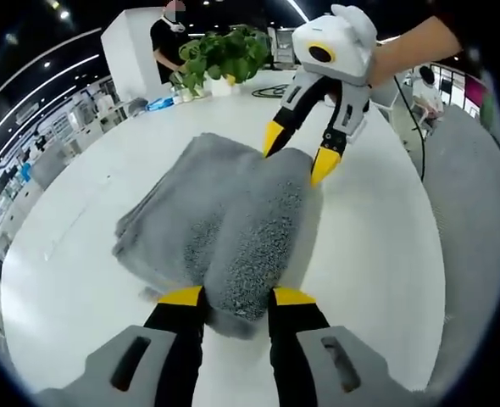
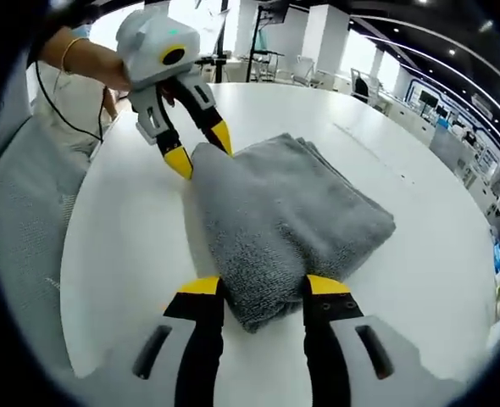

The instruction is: Fold the towel on the table until its edges align and the towel forms a compact rectangular stack.

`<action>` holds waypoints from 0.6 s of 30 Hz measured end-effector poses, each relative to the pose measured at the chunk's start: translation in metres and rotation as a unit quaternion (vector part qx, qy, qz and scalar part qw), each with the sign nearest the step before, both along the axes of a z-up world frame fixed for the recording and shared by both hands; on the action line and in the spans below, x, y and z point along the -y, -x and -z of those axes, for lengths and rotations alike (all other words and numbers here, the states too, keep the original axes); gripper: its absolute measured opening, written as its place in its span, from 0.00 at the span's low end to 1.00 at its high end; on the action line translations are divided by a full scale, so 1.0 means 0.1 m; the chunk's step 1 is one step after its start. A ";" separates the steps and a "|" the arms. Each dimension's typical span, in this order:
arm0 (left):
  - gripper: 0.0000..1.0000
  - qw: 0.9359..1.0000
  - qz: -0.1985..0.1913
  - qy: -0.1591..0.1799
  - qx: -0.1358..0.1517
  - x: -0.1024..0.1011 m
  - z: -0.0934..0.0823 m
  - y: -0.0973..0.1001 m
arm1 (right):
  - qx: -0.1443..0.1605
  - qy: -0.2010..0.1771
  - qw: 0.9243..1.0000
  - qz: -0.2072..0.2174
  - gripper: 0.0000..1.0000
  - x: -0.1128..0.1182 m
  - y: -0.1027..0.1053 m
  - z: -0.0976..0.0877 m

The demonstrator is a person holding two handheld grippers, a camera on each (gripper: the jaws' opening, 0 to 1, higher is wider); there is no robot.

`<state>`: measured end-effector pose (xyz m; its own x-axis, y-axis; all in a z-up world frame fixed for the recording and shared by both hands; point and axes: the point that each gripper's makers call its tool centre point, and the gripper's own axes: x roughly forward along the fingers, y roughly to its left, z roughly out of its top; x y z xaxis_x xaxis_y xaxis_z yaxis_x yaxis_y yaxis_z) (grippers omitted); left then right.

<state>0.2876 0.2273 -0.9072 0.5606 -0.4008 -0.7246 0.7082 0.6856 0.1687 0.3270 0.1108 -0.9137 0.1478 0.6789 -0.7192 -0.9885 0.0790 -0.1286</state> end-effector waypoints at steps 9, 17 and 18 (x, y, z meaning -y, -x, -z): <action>0.30 1.000 0.000 -0.015 0.001 -0.11 0.00 -0.29 | -0.001 -0.016 0.999 0.028 0.35 -0.09 -0.25 -0.01; 0.35 0.999 -0.035 -0.013 0.003 -0.13 -0.06 -0.25 | 0.001 -0.017 0.999 0.048 0.39 -0.09 -0.22 -0.10; 0.38 0.999 -0.042 -0.008 0.005 -0.13 -0.08 -0.24 | -0.006 -0.025 0.998 0.063 0.39 -0.08 -0.21 -0.14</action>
